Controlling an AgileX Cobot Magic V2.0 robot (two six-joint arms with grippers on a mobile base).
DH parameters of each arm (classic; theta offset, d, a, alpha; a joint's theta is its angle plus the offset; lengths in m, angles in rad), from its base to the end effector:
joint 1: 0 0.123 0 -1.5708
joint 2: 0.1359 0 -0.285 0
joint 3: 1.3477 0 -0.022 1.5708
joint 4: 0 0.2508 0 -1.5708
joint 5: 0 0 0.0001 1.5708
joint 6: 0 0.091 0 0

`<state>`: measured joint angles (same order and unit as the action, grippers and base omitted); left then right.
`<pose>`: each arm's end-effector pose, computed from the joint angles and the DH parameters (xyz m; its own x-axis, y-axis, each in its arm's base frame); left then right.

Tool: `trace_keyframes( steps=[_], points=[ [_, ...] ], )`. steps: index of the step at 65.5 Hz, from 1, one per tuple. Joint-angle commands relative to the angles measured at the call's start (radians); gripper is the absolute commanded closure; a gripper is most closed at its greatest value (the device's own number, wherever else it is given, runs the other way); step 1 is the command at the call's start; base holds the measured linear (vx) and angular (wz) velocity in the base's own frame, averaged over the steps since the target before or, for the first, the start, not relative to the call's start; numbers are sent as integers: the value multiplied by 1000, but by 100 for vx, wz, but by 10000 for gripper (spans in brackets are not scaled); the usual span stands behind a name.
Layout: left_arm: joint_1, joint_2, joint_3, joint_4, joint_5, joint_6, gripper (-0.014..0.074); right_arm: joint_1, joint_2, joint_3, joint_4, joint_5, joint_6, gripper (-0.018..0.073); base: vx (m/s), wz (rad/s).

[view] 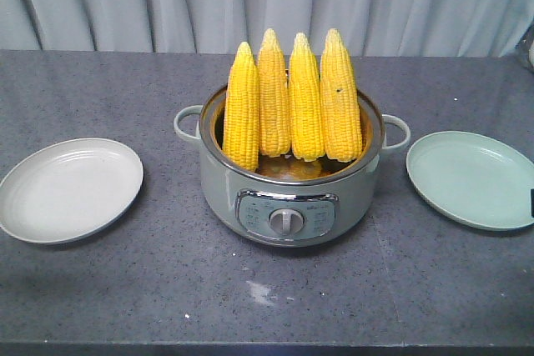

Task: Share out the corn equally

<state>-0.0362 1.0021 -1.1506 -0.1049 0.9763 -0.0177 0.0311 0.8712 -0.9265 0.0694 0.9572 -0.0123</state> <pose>0.1858 -0.0146 0.4006 -0.6781 -0.0517 -0.7331 0.0484 0.9922 -0.1148 0.1550 0.0100 0.3552 -0.7281 0.0050 -0.6855 -0.0498 0.9969 0.0602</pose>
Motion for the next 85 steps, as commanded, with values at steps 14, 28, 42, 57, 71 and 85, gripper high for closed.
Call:
trace_keyframes(
  steps=[14,28,42,57,71,85],
  points=[
    [0,-4,-28,-13,-53,0,248,-4,-4,-33,-3,-48,-12,226,0,0],
    [0,-4,-28,-13,-51,-3,-85,-4,-4,-33,-2,-46,-11,-23,0,0],
    [0,-4,-28,-13,-51,-3,-118,-4,11,-52,31,-46,-40,-41,0,0],
    [0,-4,-28,-13,-51,-3,-55,-4,178,-220,158,-28,-183,-36,0,0],
    [0,-4,-28,-13,-51,-4,-26,-4,395,-404,262,-21,-295,-36,0,0],
    [0,-4,-28,-13,-49,-4,-23,21,583,-581,326,-13,-380,-36,0,0]
  ],
)
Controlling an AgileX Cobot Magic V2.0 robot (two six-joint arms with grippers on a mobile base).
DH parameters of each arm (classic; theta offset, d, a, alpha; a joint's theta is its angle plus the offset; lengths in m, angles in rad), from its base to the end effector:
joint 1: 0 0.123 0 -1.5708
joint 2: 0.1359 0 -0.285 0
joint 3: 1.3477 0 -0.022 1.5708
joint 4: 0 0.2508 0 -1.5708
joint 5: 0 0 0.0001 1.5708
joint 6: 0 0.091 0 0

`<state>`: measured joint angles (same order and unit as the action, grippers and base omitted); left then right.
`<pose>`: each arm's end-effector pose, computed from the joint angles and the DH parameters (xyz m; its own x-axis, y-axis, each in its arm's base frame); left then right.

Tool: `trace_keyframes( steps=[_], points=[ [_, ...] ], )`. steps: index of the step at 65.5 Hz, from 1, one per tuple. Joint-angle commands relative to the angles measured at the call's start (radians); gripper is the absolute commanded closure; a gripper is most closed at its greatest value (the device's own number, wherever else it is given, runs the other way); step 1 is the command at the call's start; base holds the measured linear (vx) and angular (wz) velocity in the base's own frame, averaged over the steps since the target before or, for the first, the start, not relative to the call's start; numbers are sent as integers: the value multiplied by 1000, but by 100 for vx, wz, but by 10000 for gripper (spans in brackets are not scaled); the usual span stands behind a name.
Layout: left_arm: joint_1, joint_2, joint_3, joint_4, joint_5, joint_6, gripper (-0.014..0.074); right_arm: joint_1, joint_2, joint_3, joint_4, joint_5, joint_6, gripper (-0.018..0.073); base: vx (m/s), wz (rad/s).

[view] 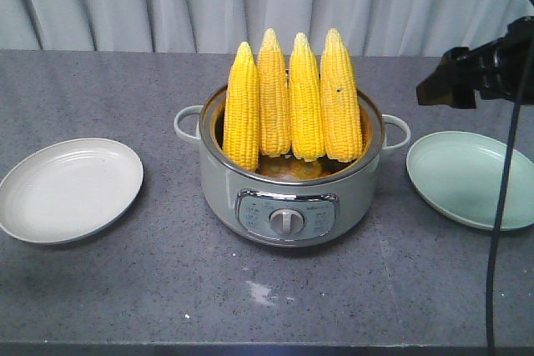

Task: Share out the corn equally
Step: 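Reach the right gripper to the corn cob nearest the green plate, then close the right gripper on the cob and lift it from the pot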

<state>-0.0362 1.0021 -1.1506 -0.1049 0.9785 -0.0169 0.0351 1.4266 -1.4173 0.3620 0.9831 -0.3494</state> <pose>0.1857 -0.0146 0.4005 -0.6797 -0.0507 -0.7318 0.0490 0.9923 -0.1142 0.3006 0.0374 0.3827 -0.7270 -0.1613 -0.6674 -0.3291 0.9349 0.1326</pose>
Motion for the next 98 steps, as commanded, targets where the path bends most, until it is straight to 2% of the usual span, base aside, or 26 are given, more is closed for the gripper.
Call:
trace_keyframes(
  steps=[1,16,26,40,59,71,90,98],
  points=[
    [0,-4,-28,-13,-50,-4,-22,23,42,-108,30,-38,-48,-36,0,0],
    [0,-4,-28,-13,-47,-4,-14,151,212,-310,-47,-46,-48,-36,0,0],
    [0,-4,-28,-12,-45,-4,-12,192,304,-410,-88,-53,-36,-36,0,0],
    [0,-4,-28,-12,-45,-4,-11,195,392,-466,-85,-90,-35,-36,0,0],
    [0,-4,-28,-12,-46,-4,-11,195,436,-468,-30,-111,-41,-29,0,0],
    [0,-4,-28,-12,-46,-4,-11,195,451,-468,-30,-120,-41,76,0,0],
    [0,-4,-28,-12,-49,-4,-10,195,453,-468,-22,-122,-41,367,0,0],
    [0,-4,-28,-12,-49,-4,-10,195,446,-468,-17,-119,-41,432,0,0]
  ],
)
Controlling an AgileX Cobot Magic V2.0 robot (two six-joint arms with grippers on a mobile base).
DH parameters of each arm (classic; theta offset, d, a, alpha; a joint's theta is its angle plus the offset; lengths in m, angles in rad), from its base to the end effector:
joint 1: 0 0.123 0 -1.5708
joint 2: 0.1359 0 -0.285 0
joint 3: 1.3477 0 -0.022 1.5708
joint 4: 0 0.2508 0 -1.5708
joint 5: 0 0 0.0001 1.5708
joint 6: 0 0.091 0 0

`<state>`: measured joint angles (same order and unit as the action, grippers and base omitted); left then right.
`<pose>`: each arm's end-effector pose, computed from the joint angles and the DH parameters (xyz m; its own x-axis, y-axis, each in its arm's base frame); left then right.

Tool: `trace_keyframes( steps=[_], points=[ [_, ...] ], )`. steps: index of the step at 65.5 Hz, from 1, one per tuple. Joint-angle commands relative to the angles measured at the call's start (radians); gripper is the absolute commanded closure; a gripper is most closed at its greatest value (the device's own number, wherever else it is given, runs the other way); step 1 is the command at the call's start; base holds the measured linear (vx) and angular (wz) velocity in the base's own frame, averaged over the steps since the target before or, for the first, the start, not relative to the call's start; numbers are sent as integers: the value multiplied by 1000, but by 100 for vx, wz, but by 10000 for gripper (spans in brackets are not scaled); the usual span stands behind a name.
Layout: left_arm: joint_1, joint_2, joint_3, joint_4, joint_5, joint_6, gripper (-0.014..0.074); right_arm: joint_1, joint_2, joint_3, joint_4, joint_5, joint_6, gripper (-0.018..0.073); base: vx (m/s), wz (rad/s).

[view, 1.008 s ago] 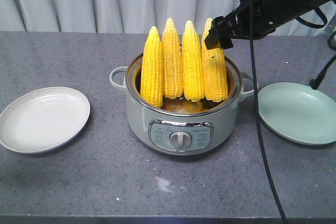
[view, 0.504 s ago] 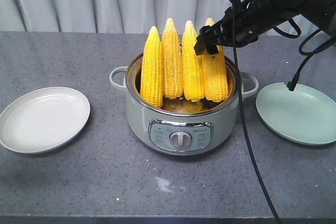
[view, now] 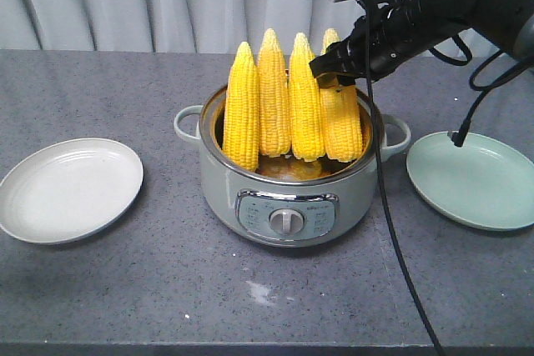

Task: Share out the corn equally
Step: 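Close the right gripper on the cob and lift it from the pot, then carry the cob over the pale green plate and release it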

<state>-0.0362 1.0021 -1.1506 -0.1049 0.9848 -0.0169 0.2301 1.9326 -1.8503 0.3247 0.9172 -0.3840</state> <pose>0.1853 -0.0147 0.4000 -0.6843 -0.0500 -0.7275 0.0489 0.9923 -0.1141 0.4254 0.1233 0.3284 -0.6736 -0.3377 -0.6574 -0.5069 0.8584 0.0784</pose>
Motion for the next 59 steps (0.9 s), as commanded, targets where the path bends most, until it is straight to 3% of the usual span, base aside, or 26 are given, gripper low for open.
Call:
trace_keyframes(
  steps=[1,36,59],
  points=[
    [0,-4,-28,-12,-56,-4,-10,-1,-63,-35,24,-53,-6,434,0,0],
    [0,-4,-28,-10,-48,-3,-10,-32,-285,-36,41,13,24,423,0,0],
    [0,-4,-28,-2,-49,-3,-10,-289,-278,-35,40,234,56,419,0,0]
  ],
)
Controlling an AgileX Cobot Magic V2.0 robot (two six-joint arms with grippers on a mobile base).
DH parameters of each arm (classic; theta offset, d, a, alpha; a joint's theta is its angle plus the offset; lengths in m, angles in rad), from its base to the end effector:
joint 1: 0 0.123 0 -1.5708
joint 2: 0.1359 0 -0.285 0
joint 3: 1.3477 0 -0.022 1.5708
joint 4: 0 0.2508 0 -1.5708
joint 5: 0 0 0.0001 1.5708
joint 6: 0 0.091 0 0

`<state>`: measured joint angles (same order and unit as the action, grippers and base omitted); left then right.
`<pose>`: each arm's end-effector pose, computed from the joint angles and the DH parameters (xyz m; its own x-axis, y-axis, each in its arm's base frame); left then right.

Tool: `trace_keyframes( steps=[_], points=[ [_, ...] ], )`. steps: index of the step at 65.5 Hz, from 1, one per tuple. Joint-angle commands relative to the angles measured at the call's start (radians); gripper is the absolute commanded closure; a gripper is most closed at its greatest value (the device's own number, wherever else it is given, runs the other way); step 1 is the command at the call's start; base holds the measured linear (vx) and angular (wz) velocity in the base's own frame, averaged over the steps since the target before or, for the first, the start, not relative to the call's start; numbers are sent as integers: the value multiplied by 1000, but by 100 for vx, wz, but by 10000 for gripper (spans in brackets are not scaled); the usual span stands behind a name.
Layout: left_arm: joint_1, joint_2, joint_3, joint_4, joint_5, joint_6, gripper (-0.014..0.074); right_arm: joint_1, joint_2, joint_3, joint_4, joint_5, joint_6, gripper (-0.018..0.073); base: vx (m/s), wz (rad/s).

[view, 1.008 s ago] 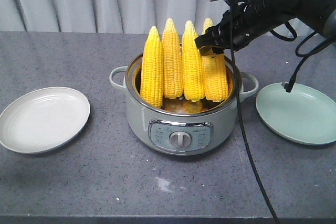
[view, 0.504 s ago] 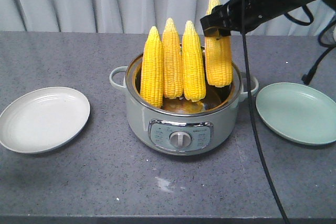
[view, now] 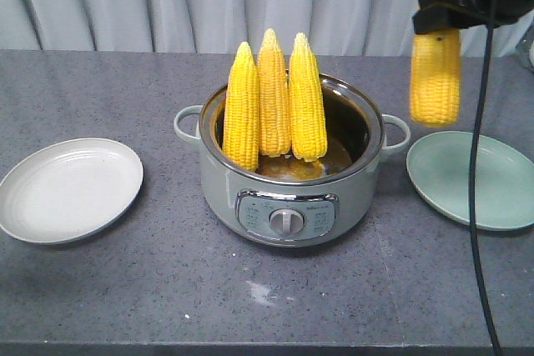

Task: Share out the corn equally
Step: 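Carry the cob over the pale green plate and release it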

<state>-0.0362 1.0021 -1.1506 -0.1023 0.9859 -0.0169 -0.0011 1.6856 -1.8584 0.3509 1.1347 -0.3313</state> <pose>0.1852 -0.0145 0.4000 -0.6850 -0.0484 -0.7270 0.0483 0.9926 -0.1116 0.3644 0.0280 0.4198 -0.7033 -0.1674 -0.6909 -0.3343 0.9356 0.1136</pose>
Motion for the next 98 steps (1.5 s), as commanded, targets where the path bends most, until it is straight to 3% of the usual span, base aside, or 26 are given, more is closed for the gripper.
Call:
trace_keyframes(
  steps=[1,12,19,33,66,98],
  points=[
    [0,-4,-28,-5,-50,-3,-10,-73,-27,-26,13,25,1,419,0,0],
    [0,-4,-28,-5,-50,-3,-10,-165,28,-26,-16,140,-2,419,0,0],
    [0,-4,-28,-6,-52,-3,-10,-185,73,-24,-50,155,13,419,0,0],
    [0,-4,-28,-6,-50,-3,-10,-185,166,-24,-105,155,35,419,0,0],
    [0,-4,-28,-6,-50,-3,-10,-185,274,-24,-105,155,73,402,0,0],
    [0,-4,-28,-6,-50,-3,-10,-185,274,-12,-106,156,80,291,0,0]
  ],
)
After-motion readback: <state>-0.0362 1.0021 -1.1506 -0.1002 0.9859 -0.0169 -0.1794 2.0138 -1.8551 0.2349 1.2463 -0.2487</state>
